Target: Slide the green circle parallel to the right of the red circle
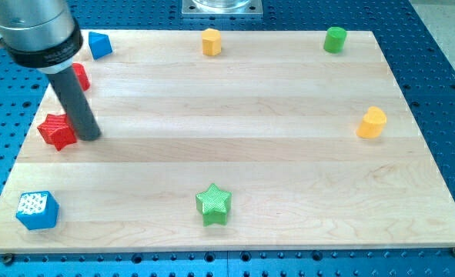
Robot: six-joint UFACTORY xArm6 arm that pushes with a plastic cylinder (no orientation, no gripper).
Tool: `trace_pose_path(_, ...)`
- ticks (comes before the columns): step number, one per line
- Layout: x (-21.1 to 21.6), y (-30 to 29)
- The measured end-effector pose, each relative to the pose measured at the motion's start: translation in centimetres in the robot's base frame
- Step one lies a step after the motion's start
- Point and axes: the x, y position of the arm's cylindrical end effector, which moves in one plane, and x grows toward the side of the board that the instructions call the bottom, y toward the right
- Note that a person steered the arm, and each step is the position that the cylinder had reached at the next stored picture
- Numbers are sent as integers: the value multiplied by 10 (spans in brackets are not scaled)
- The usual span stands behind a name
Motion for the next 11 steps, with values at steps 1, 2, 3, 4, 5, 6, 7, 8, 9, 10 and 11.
trace_pose_path(1, -36, 97)
trace_pose_path(2, -97, 199)
trace_pose_path(3, -122, 312)
trace_pose_path(4, -158, 425)
trace_pose_path(5, -200, 479)
trace_pose_path(6, -236, 503)
trace_pose_path(7, -259, 484)
trace_pose_path(8, -218, 406)
trace_pose_path(9, -186, 332)
trace_pose_path(10, -223, 345)
trace_pose_path(11, -212, 311)
